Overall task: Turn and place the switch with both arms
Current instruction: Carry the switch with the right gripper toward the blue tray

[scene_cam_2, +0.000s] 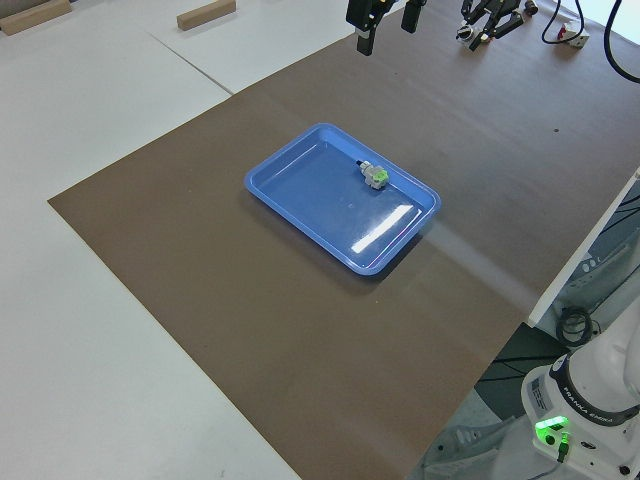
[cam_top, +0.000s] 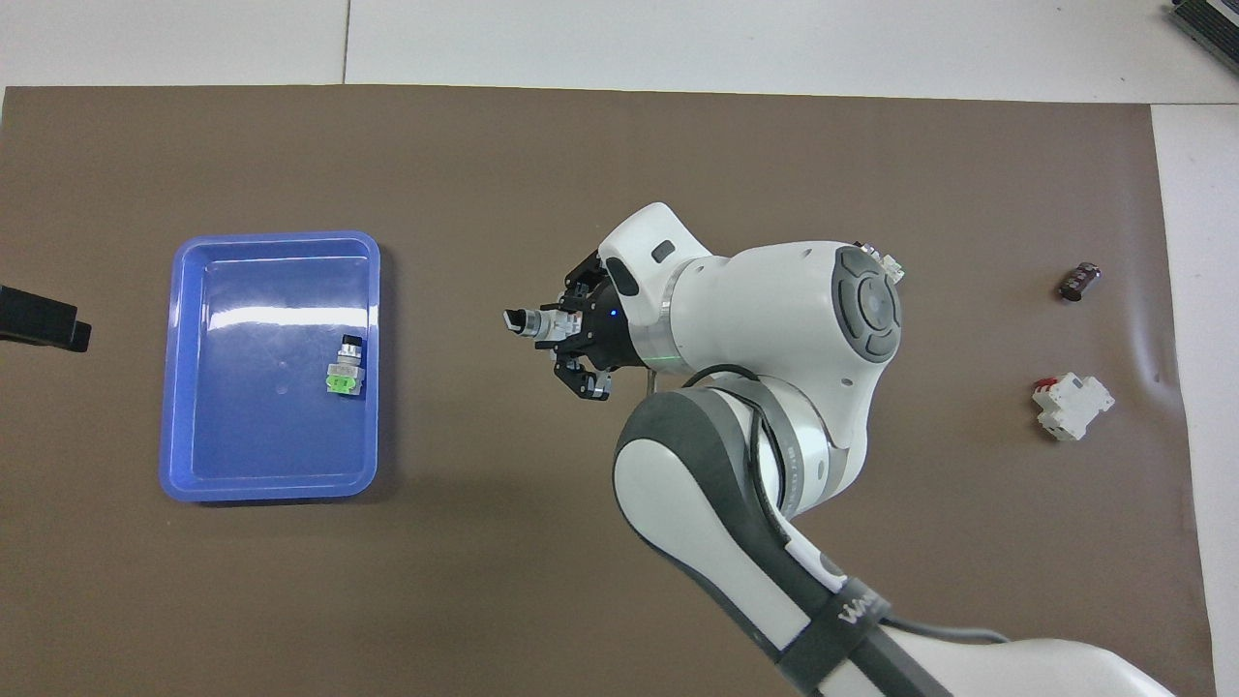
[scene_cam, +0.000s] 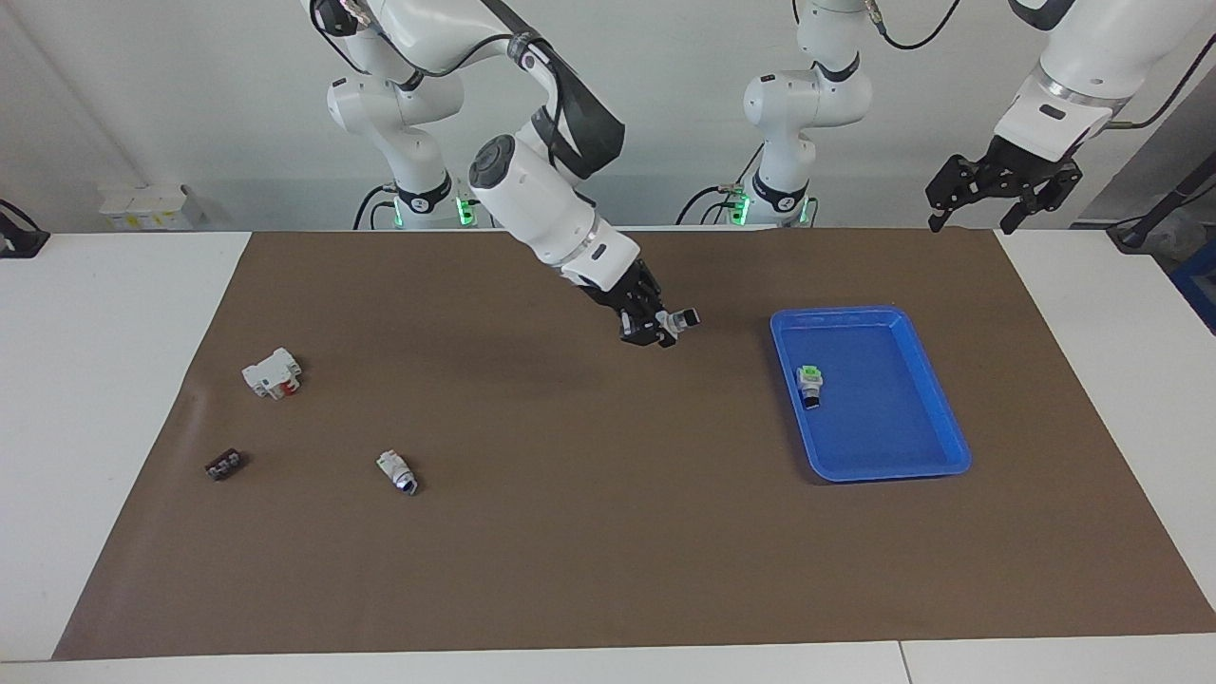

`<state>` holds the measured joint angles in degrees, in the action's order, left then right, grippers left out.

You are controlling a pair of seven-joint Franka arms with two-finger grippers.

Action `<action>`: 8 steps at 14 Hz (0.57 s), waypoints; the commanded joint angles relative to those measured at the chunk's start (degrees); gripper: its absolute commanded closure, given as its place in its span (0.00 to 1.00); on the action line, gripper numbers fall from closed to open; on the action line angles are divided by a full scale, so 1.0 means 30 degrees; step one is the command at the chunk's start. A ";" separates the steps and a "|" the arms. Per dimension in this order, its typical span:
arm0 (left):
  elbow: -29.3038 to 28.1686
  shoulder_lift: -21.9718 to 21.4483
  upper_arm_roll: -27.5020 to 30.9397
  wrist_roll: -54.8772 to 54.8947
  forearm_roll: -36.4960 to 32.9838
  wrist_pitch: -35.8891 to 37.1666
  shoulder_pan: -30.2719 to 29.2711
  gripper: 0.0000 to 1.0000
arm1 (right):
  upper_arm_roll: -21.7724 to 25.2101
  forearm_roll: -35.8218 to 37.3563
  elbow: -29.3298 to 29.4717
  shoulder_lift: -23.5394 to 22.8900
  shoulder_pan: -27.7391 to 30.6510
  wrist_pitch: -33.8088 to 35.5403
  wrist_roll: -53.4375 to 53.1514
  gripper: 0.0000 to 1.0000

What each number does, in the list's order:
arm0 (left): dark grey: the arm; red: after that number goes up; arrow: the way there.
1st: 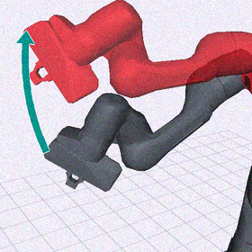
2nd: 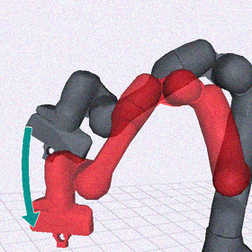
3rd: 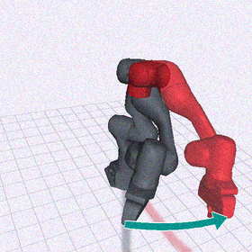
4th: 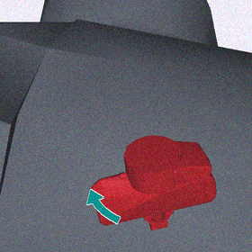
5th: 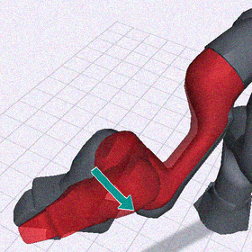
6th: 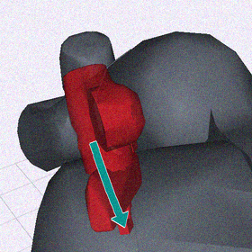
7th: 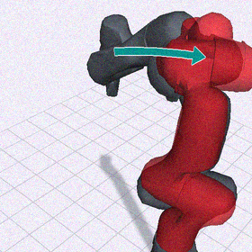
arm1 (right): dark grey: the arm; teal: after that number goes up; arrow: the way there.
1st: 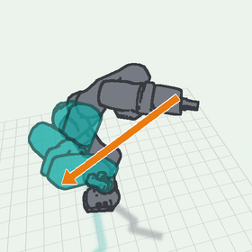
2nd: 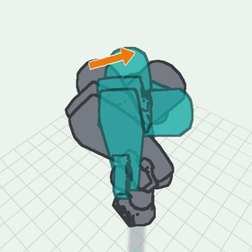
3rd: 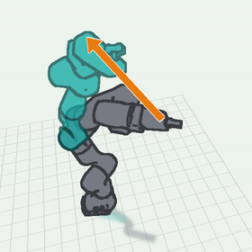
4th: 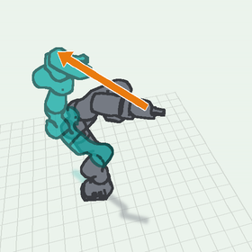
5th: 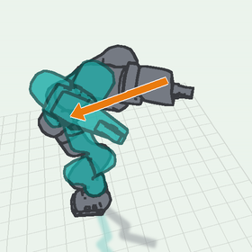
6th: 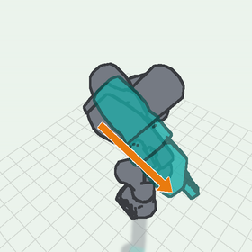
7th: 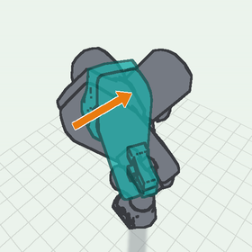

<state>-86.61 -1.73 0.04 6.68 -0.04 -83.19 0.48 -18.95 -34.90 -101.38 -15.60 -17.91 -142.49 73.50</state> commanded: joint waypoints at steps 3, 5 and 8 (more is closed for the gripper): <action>-0.0662 -0.0566 -0.0042 -0.0176 0.0102 -0.0191 -0.0102 0.00 | -0.0216 -0.1054 0.0336 -0.0306 -0.1704 -0.2184 -0.0563 1.00; -0.0662 -0.0566 -0.0042 -0.0176 0.0102 -0.0191 -0.0102 0.00 | -0.0216 -0.1024 0.0365 -0.0248 -0.2027 -0.3005 -0.0711 1.00; -0.0662 -0.0566 -0.0042 -0.0177 0.0102 -0.0191 0.0102 0.00 | -0.0216 -0.1054 0.0336 -0.0248 -0.2877 -0.4120 -0.1643 1.00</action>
<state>-86.61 -1.73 0.00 6.68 -0.04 -83.19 0.48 -19.30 -36.97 -101.29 -15.76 -25.57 -152.88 70.70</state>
